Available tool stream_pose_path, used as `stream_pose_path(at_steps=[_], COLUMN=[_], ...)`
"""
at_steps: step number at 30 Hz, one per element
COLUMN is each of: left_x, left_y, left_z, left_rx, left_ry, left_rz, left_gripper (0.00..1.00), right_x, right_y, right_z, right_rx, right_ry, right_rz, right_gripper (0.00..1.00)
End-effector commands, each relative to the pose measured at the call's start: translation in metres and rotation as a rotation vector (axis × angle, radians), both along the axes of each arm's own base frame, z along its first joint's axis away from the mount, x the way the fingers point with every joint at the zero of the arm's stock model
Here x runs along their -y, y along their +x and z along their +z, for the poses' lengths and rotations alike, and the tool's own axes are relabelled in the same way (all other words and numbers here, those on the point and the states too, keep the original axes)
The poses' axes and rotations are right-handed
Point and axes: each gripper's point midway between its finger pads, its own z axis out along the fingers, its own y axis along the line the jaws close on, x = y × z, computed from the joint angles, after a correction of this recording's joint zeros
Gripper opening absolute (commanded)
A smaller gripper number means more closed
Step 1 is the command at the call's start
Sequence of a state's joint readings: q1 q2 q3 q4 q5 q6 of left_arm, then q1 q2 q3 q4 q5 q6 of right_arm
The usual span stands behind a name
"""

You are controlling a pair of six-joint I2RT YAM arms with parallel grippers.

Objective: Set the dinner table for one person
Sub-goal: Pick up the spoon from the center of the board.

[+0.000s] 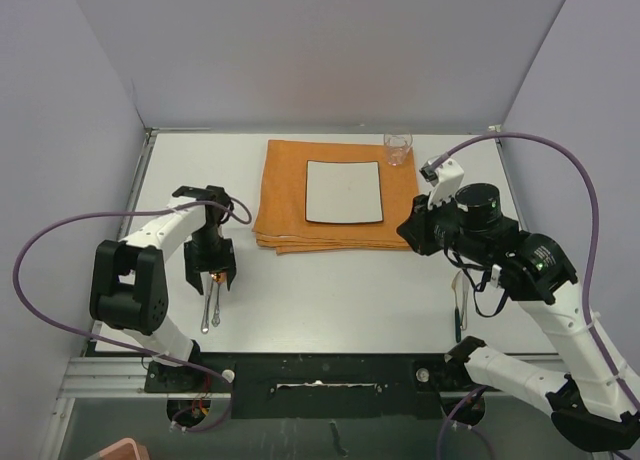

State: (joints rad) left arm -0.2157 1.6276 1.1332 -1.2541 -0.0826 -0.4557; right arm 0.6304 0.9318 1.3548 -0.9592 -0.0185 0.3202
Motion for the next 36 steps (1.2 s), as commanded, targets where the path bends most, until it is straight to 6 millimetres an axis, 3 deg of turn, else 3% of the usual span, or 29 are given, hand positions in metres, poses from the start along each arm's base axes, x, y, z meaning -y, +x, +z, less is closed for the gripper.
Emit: stream_pose_path(at_steps=[1,8,12,14,17,21,26,30,34,36], left_x=[0.011,0.015,-0.011,-0.034,-0.056,-0.044,-0.056,-0.073,-0.085,-0.089], left_y=[0.008,0.032,0.030,0.016,-0.013,-0.036,-0.054,-0.066,-0.073,-0.078], left_z=[-0.002,0.017,0.067,0.092,0.102,0.105,0.146,0.176,0.201,0.209], left_rx=[0.056,0.451,0.720,0.796,0.679,0.582,0.772,0.838,0.924,0.932], left_ry=[-0.062,-0.103,0.001,0.084,0.210,0.192,0.152,0.200,0.207,0.222], left_rz=[0.059,0.227,0.271,0.292,0.370,0.469,0.564,0.561,0.549,0.551], left_gripper=[0.58,0.55,0.54,0.52,0.50,0.50,0.50,0.50,0.50,0.50], right_x=[0.000,-0.005,-0.035,-0.050,-0.065,-0.088,-0.146,-0.210,-0.267,-0.297], right_y=[0.005,0.012,0.018,0.017,0.018,0.017,0.006,-0.002,-0.007,-0.014], right_z=[0.021,0.016,-0.014,-0.027,-0.038,-0.047,-0.072,-0.092,-0.113,-0.134], right_rx=[0.068,0.076,-0.052,-0.122,-0.162,-0.206,-0.302,-0.357,-0.394,-0.416], right_ry=[0.020,0.029,0.058,0.073,0.072,0.080,0.045,0.049,0.043,0.003], right_rz=[-0.006,-0.011,0.054,0.088,0.122,0.186,0.346,0.456,0.532,0.564], right_gripper=[0.08,0.09,0.11,0.13,0.17,0.28,0.40,0.52,0.56,0.64])
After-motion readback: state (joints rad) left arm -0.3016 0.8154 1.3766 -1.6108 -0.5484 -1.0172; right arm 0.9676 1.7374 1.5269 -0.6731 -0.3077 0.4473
